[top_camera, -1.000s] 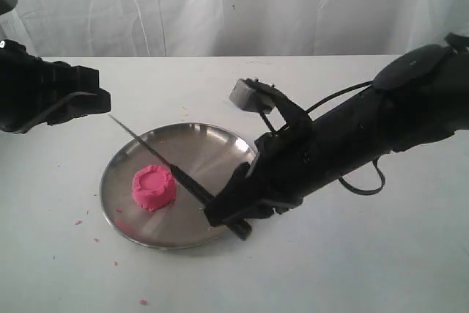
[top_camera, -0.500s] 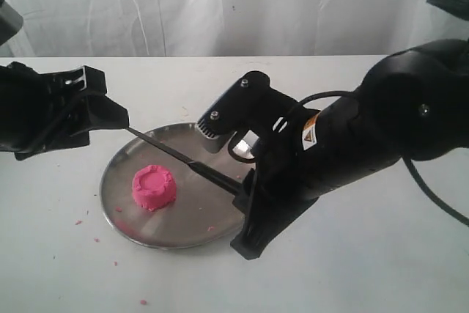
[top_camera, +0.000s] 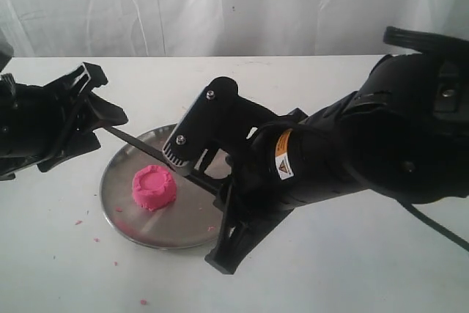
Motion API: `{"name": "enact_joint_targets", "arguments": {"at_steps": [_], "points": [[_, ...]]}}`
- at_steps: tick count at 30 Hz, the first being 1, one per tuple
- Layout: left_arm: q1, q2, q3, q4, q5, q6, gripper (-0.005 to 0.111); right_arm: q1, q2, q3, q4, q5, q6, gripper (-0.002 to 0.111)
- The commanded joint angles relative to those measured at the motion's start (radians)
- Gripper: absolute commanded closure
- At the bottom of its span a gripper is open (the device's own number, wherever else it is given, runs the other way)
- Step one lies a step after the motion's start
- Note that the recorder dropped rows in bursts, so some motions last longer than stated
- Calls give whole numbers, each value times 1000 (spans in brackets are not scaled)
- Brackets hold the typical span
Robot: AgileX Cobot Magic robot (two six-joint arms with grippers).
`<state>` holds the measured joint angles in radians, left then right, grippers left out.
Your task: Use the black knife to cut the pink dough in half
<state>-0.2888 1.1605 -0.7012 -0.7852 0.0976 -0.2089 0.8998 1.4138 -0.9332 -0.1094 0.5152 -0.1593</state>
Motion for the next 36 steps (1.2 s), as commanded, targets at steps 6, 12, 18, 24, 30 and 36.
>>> {"name": "enact_joint_targets", "arguments": {"at_steps": [6,12,18,24,30,36], "points": [[-4,57,6,-69,-8,-4,54,7,-8,-1,-129,-13,84,108],[-4,67,6,-124,-26,-4,78,7,-8,-1,-131,-9,84,108],[-4,67,6,-159,-35,-4,76,7,-6,-1,-133,-9,84,108],[-4,76,6,-208,-65,-4,62,7,-6,-1,-133,-19,75,108],[-99,118,6,-213,-209,-34,61,7,-4,-1,-153,-32,77,108],[-153,130,6,-213,-285,-39,61,7,-4,-1,-187,-8,93,108]]}}
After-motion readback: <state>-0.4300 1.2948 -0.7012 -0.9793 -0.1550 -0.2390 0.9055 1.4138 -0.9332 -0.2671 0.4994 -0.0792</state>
